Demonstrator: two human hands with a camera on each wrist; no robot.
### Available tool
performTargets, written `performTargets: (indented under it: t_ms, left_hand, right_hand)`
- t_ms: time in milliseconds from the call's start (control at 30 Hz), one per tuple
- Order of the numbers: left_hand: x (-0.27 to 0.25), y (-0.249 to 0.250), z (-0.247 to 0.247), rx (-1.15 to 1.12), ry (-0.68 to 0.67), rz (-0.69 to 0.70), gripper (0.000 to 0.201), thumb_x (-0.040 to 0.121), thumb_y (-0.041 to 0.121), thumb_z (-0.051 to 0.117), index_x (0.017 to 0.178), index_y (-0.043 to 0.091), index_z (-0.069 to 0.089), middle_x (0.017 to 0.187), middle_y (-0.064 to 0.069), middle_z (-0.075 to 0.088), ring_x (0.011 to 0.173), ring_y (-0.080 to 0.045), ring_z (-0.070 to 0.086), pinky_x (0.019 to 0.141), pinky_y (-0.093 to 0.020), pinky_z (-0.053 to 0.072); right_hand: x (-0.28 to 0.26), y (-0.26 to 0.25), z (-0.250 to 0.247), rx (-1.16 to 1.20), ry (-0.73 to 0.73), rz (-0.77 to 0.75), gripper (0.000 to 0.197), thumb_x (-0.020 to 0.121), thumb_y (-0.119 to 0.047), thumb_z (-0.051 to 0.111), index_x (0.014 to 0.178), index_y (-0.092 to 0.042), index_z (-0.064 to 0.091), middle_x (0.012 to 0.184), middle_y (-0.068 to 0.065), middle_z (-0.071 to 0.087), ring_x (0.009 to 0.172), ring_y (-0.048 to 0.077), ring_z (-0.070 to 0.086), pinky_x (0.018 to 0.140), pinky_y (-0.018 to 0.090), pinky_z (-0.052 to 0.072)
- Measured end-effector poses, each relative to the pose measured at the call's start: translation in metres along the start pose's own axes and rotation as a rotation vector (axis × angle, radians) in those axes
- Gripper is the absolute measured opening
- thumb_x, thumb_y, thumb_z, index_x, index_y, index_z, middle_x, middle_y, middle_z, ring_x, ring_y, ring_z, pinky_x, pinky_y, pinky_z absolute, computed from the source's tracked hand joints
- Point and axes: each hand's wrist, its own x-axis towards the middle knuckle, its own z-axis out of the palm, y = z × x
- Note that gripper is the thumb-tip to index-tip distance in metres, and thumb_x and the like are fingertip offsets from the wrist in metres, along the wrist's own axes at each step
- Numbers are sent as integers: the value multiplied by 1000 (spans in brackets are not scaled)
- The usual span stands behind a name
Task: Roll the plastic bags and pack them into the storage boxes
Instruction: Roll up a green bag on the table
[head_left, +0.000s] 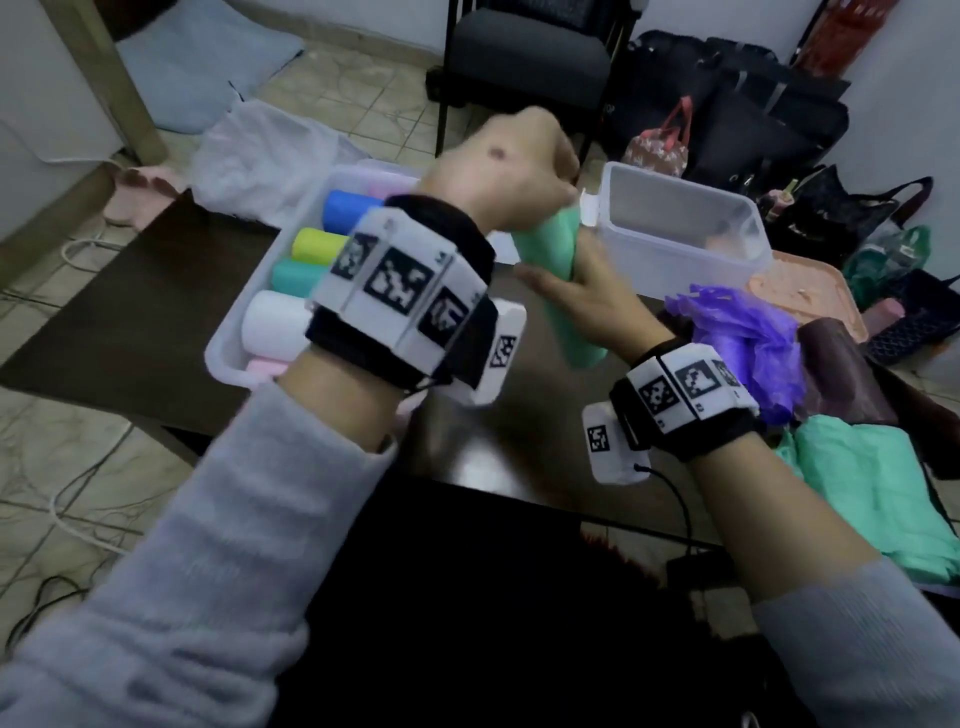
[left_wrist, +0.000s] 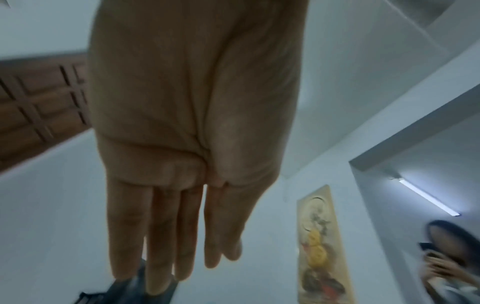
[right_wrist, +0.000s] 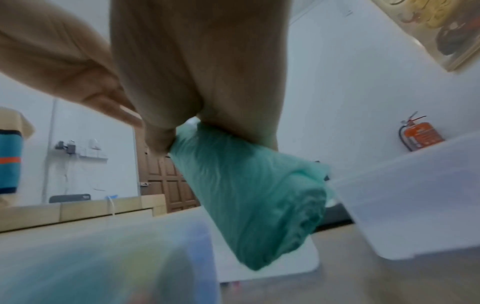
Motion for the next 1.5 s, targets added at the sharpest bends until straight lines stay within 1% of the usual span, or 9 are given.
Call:
performTargets:
  t_ms: [267, 367, 500, 600, 733, 900, 1067, 1200, 1500]
  left_hand:
    - [32, -134, -95, 168, -42, -527, 32, 90, 18, 60, 117, -2, 61, 114, -22, 64, 102, -31, 63, 94, -46, 50]
    - [37, -177, -93, -2, -174, -644, 25, 94, 20, 56, 98, 0, 70, 109, -23, 65, 78, -29, 66, 75, -37, 56]
    - [33, -184, -82, -302, -237, -743, 56, 103, 34, 30, 130, -14, 41, 77, -17, 49, 56, -27, 55, 49, -28, 50]
    - [38, -196, -84, -472, -192, -821, 75, 95, 61, 22, 97, -8, 52, 81, -17, 51, 60, -24, 59, 79, -35, 54]
    - [39, -210, -89, -504, -296, -788, 77, 88, 68, 31, 100, -5, 53, 88, -13, 56, 78, -22, 57, 91, -41, 48]
    - [38, -212, -87, -477, -330, -702, 41, 96, 40, 42, 84, 3, 55, 72, -4, 61, 53, -8, 61, 51, -18, 54]
    - [45, -219, -84, -334, -333, -713, 34, 88, 38, 59, 86, 3, 60, 87, -8, 63, 93, -23, 57, 104, -40, 43]
    - [51, -213, -83, -69, -293, -704, 39, 87, 44, 59, 67, 10, 57, 54, 3, 64, 75, -19, 56, 78, -29, 43]
    - [58, -223, -76, 81, -209, -652, 41, 81, 44, 69, 78, 3, 63, 83, -6, 73, 88, -22, 68, 93, -39, 50]
  right_hand:
    - [66, -104, 27, -1, 50, -287, 52, 88, -36, 62, 122, -3, 43, 106, 3, 35, 102, 14, 33, 77, 20, 25]
    - [82, -127, 47, -76, -34, -336, 57, 88, -38, 62, 126, -2, 41, 116, 9, 40, 109, 18, 35, 82, 19, 25]
    - [99, -133, 67, -284, -201, -334, 65, 87, -42, 61, 132, -2, 37, 129, 17, 40, 121, 28, 37, 92, 25, 27]
    - [103, -135, 71, -442, -305, -300, 69, 87, -44, 60, 135, -1, 34, 133, 18, 39, 124, 29, 36, 97, 29, 28]
    - [105, -136, 77, -581, -393, -243, 70, 86, -51, 58, 131, -2, 38, 132, 17, 42, 123, 31, 40, 98, 35, 32]
    - [104, -138, 81, -675, -442, -204, 72, 86, -56, 53, 134, -6, 36, 134, 16, 41, 123, 30, 39, 97, 37, 33]
    - [99, -138, 80, -689, -481, -161, 64, 95, -54, 35, 140, -9, 33, 141, 17, 37, 130, 32, 33, 104, 38, 28]
    - [89, -128, 70, -663, -530, -179, 61, 99, -48, 28, 150, -19, 13, 153, 12, 20, 140, 30, 17, 112, 40, 18]
    - [66, -100, 64, -674, -550, -206, 75, 89, -69, 23, 148, -36, -9, 159, -1, -10, 146, 23, -8, 116, 43, -3]
